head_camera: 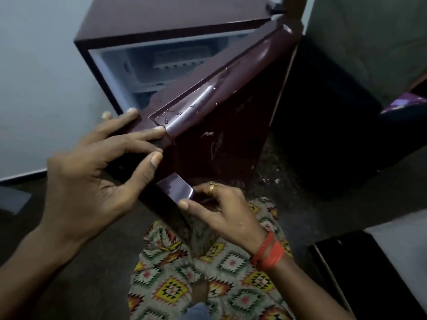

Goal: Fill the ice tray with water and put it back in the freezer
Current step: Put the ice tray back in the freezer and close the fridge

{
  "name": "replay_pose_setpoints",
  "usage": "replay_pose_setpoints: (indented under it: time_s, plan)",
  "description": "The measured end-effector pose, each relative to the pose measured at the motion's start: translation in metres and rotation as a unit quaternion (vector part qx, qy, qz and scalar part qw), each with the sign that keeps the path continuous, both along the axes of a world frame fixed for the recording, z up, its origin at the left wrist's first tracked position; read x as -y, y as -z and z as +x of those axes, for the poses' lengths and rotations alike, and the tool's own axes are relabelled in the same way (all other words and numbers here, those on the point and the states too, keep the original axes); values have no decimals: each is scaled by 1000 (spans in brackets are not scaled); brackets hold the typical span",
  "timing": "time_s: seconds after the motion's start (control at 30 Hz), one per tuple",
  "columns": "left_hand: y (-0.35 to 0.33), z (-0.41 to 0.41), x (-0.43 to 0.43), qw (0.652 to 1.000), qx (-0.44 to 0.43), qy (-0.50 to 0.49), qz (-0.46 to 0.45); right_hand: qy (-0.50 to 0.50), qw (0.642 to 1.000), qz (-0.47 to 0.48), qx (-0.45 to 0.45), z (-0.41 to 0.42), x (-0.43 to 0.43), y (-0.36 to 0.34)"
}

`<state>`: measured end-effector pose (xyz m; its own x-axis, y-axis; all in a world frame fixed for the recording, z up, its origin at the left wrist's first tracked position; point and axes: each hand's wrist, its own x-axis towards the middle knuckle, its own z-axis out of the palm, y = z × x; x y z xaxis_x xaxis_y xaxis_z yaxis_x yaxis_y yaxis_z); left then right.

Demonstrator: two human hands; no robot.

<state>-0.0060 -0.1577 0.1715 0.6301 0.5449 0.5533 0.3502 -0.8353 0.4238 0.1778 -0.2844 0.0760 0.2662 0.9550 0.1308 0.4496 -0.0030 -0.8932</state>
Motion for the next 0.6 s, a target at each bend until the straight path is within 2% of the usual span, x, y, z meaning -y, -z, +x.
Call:
replay_pose_setpoints:
  time_s: [0.2,0.6]
  plan:
    - [-7,-6,-65,997,35,-51,45,18,1000,-25,6,-33,-95,-12]
    - [2,9,-178,995,11,-98,1,64,996,-55,18,-49,-233,-18]
